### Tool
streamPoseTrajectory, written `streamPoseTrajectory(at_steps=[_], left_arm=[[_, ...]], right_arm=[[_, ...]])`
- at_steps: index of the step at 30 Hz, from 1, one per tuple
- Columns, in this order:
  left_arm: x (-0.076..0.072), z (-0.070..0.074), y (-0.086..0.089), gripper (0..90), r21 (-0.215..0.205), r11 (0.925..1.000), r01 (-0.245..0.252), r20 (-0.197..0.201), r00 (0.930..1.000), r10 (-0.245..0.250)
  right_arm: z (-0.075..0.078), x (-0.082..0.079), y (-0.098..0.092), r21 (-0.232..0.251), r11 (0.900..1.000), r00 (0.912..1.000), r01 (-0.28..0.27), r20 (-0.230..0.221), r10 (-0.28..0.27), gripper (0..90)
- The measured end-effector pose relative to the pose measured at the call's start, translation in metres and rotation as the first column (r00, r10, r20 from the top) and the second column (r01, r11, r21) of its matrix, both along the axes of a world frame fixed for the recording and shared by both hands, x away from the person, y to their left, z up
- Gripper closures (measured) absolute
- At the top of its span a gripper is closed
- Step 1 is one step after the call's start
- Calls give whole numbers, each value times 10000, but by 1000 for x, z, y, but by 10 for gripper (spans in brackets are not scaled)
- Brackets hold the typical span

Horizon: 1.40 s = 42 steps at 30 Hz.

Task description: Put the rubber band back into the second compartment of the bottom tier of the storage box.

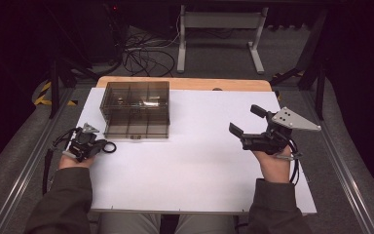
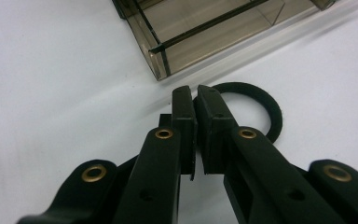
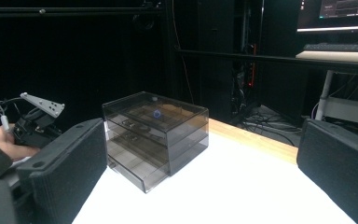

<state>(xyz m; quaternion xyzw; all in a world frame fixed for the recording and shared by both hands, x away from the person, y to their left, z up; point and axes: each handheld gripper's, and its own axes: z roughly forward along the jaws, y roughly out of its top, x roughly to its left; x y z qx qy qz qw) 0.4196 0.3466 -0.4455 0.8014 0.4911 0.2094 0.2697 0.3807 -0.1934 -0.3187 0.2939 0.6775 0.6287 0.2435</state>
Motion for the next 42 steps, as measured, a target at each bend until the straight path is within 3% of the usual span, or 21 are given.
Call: streamPoseTrajectory(at_steps=[26,31,42], left_arm=[[-5,19,-15,857,-178,9994,291,993,9947,-272],[-4,22,-19,857,-482,9983,313,1104,9936,-258],[1,31,-33,857,-312,9982,509,1510,9875,-457]], right_arm=[[0,0,-1,3,10000,10000,45,-3,-45,25],[1,-1,-2,10,10000,10000,59,50,-59,24],[3,-2,-6,91,9999,9999,103,113,-104,24]])
